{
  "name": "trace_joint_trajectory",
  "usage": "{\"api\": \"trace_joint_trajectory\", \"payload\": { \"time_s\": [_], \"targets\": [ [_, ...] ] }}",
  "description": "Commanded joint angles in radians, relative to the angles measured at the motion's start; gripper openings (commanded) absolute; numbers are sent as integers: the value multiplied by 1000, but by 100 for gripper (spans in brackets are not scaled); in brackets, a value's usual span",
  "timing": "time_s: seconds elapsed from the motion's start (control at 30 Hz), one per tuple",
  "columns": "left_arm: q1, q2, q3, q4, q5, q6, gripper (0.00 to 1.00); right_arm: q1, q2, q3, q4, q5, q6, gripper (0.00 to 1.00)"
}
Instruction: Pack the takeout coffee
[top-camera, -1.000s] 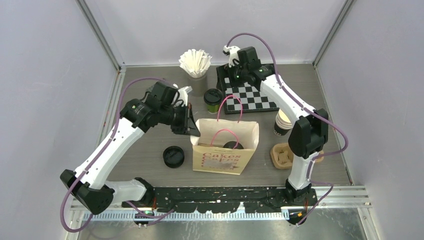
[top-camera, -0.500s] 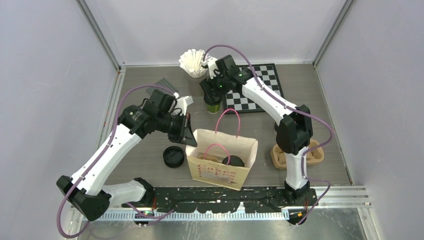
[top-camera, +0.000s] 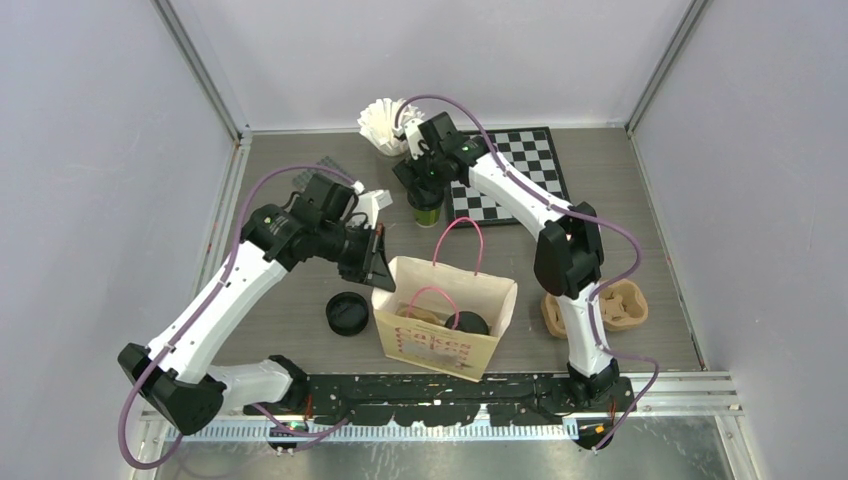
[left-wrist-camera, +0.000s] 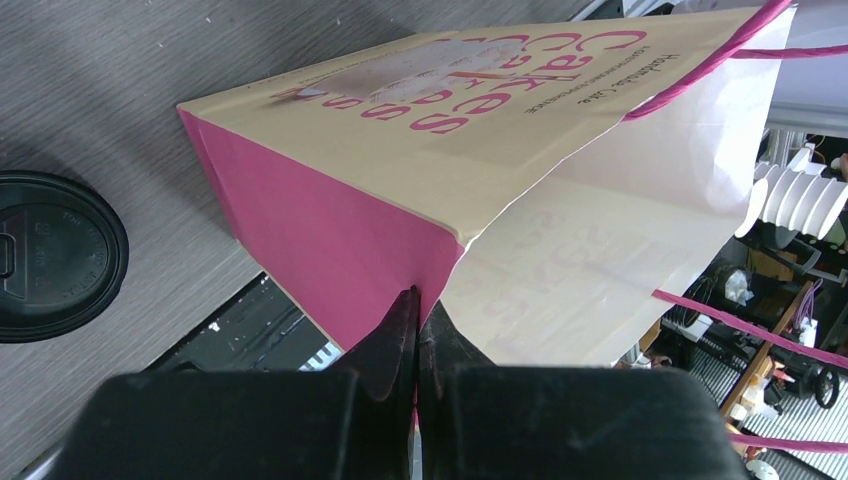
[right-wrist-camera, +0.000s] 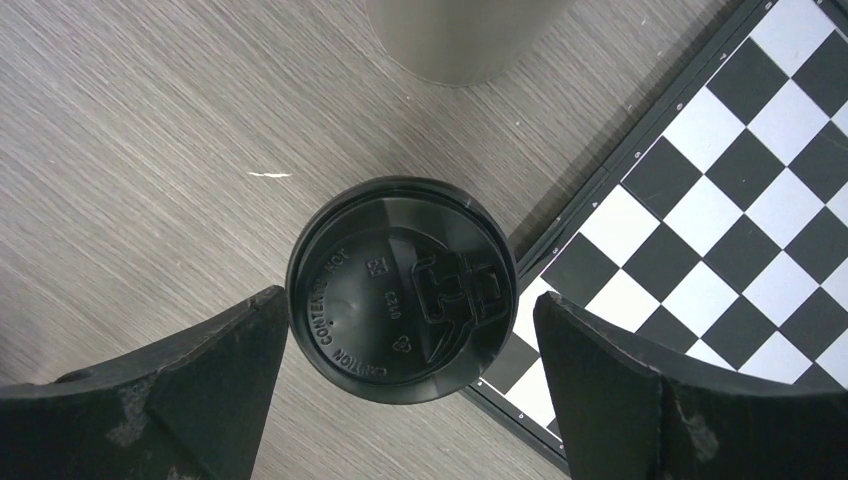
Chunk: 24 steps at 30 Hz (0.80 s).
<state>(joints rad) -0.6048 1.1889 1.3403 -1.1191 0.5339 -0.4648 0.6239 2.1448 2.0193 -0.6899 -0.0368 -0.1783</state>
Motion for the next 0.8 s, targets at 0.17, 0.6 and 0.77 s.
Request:
{"api": "trace_joint_trajectory", "payload": {
  "time_s": [0.17, 0.6, 0.77],
  "targets": [
    [-2, 2, 53, -1, 34, 26, 0, -4, 11, 48, 8, 2, -15, 96],
    [-2, -15, 44, -6, 34, 17, 0, 1, 14, 58, 2, 2, -21, 97],
    [-2, -25, 40, -4, 28, 11, 0, 14, 20, 52, -2, 0, -23, 98]
  ]
}}
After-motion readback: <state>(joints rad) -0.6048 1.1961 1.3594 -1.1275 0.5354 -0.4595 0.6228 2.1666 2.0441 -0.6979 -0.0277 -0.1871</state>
